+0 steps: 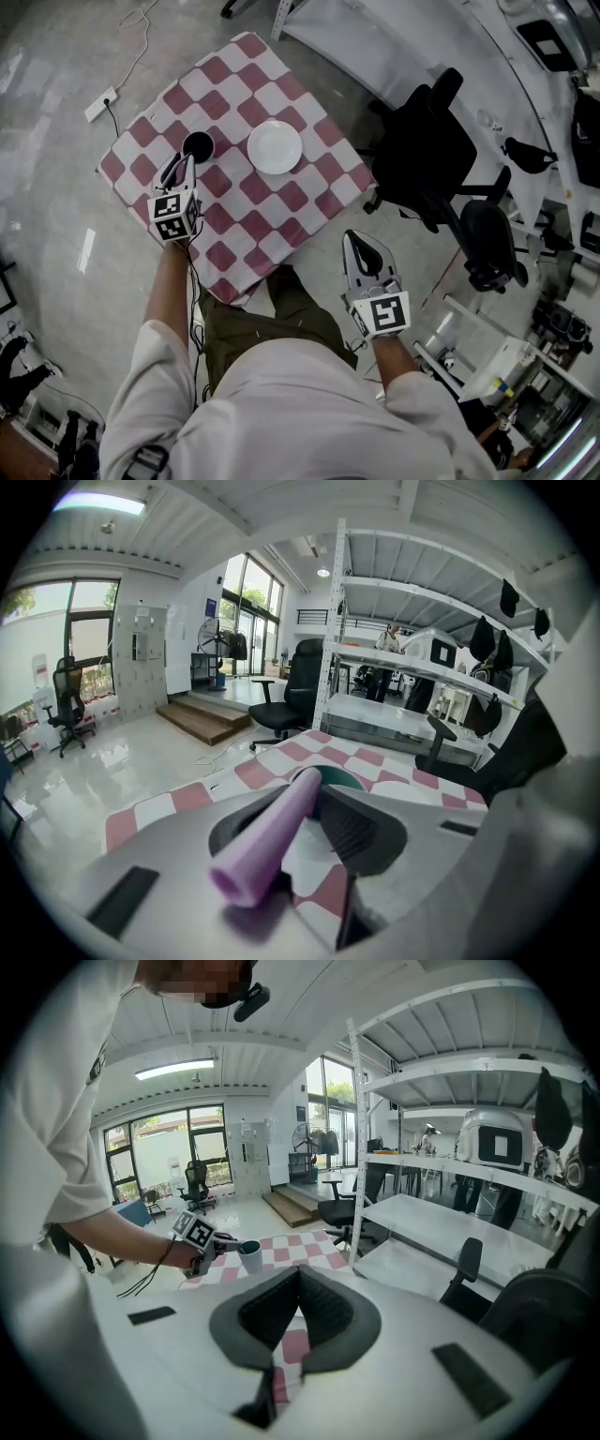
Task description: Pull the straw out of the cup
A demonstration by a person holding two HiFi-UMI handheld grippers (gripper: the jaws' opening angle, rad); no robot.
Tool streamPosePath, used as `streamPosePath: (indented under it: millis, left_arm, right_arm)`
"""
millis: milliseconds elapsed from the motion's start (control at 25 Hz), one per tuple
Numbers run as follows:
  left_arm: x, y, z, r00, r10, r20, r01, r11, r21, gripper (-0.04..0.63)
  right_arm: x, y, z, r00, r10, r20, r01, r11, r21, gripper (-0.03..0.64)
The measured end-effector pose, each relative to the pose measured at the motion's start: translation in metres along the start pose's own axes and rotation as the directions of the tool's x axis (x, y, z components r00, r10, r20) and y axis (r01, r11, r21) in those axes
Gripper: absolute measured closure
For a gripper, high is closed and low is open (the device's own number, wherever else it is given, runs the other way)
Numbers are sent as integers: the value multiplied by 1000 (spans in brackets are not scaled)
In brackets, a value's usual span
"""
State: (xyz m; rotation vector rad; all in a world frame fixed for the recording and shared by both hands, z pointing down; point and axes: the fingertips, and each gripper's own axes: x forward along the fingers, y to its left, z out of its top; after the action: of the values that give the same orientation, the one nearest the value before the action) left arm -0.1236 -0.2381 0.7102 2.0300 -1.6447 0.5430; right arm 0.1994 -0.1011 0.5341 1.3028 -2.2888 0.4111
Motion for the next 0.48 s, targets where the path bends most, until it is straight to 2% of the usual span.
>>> streamPosePath:
  millis: [240, 480]
  left_arm:
    - [2, 1, 1, 999, 14, 29, -15, 999, 47, 548]
    - [4, -5, 7, 999, 6, 45, -11, 995, 104, 558]
  right_arm:
    - [5, -1, -3, 1000, 6, -10, -6, 1000, 0, 614]
    - [7, -4, -4, 1000, 9, -15, -9, 1000, -2, 614]
